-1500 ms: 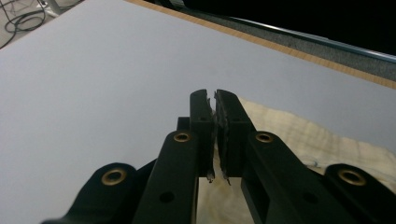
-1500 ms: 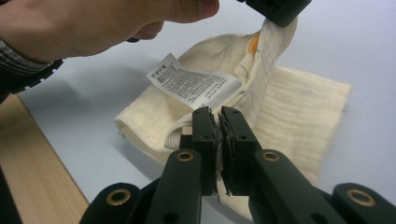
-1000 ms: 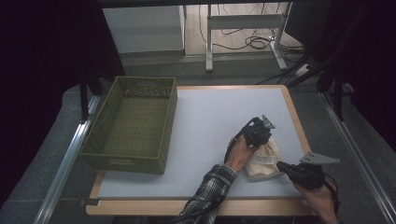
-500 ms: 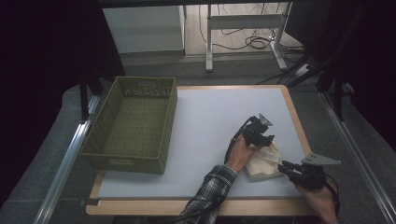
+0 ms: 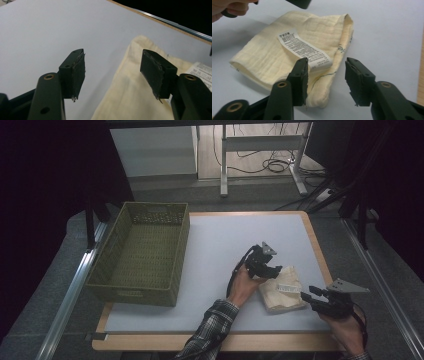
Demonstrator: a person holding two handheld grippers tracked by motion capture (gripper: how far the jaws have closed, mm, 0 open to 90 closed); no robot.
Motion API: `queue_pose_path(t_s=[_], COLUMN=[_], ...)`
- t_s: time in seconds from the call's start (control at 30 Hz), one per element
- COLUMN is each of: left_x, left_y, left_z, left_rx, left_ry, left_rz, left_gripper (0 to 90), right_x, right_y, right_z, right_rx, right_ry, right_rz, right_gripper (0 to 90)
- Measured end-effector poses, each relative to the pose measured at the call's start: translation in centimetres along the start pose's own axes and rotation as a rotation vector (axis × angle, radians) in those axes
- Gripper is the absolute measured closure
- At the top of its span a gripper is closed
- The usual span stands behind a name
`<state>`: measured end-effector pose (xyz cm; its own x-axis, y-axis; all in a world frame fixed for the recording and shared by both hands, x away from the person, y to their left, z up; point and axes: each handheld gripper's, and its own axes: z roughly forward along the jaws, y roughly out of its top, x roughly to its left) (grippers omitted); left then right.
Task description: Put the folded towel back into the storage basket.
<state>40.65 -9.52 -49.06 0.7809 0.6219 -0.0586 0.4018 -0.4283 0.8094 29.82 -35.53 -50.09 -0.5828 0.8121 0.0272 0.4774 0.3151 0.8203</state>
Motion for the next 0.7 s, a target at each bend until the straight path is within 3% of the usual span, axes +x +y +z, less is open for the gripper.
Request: queue_pose_path(t_s=[0.17,0.43,0.57,0.7], left_x=[0.7,1.6,1.8,1.8], left_y=[-1.4,-2.7,-3.2,-3.5], left_z=[-1.5,-2.5,-2.4,-2.0], left_rx=[0.002,0.003,0.002,0.014], left_ry=[0.018,0.031,0.019,0.014], left_rz=[-0.006,-0.023,-0.047,-0.045], left_gripper=[35.3,33.6,31.7,31.3], right_x=[0.0,-0.3,0.2,-0.1], right_y=[-0.1,1.7,1.9,0.6], right_z=[0.2,-1.6,-0.5,0.9], right_rx=[0.034,-0.022,0.006,0.052], right_ry=[-0.032,-0.045,-0.023,-0.023], right_rz=[-0.024,-0.022,-0.041,-0.016], right_gripper=[51.8,51.7,50.5,50.5])
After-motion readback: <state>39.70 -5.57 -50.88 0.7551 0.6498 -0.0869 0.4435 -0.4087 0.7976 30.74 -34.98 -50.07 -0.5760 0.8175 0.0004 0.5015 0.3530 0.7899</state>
